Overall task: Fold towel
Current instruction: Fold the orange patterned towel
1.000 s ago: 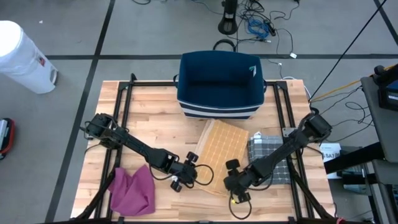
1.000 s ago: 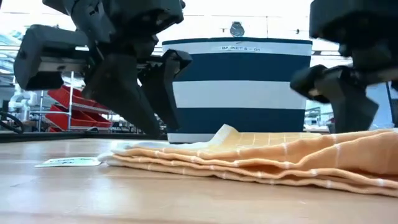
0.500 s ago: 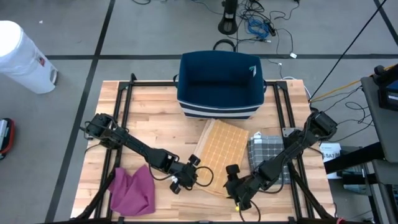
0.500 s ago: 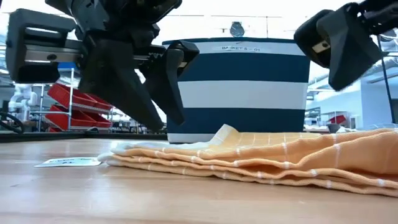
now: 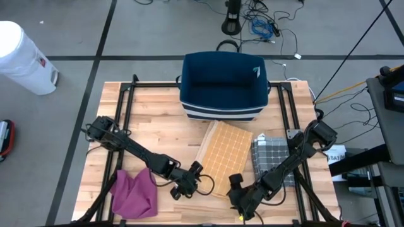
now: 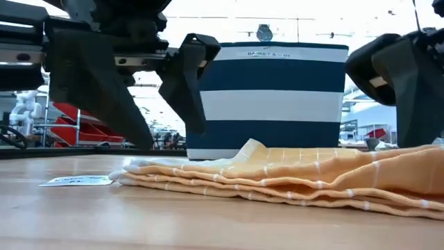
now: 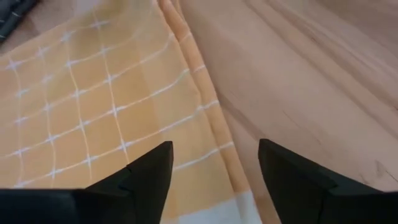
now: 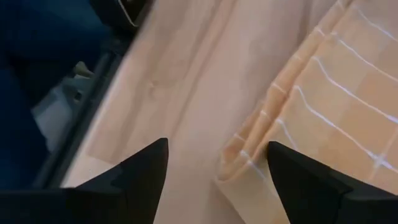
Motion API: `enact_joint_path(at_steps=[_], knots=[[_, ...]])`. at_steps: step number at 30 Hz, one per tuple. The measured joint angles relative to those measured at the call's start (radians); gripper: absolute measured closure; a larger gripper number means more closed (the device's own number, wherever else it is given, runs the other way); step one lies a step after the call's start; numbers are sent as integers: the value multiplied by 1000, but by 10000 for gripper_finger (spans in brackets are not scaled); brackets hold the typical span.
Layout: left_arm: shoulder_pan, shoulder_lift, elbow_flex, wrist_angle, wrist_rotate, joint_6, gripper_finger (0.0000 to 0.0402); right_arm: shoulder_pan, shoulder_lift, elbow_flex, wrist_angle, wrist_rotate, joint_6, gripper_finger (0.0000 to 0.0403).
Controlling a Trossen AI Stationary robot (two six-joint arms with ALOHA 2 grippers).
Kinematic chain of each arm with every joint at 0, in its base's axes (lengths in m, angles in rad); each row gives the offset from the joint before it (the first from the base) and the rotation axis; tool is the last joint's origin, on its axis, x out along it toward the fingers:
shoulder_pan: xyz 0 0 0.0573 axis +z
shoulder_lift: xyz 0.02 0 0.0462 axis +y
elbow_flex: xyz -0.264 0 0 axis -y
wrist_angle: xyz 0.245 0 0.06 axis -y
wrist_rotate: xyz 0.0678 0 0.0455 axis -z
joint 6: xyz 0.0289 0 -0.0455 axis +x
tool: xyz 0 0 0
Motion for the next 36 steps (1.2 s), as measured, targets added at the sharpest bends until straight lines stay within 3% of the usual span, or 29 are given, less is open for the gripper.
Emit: enact_joint_path(at_steps=[10, 21, 28, 32, 36], knots=[[6, 73, 0, 27, -16, 45, 147, 24, 13, 1, -88, 132, -39, 144], [19, 86, 0, 50, -8, 42, 147, 23, 19, 1, -84, 132, -55, 165], [21, 88, 0, 56, -8, 37, 147, 24, 91, 7, -23, 142, -46, 179], [25, 88, 0, 57, -9, 19, 147, 23, 107, 29, -25, 172, -53, 207], [26, 88, 0, 57, -10, 17, 147, 21, 111, 51, -40, 188, -93, 275]])
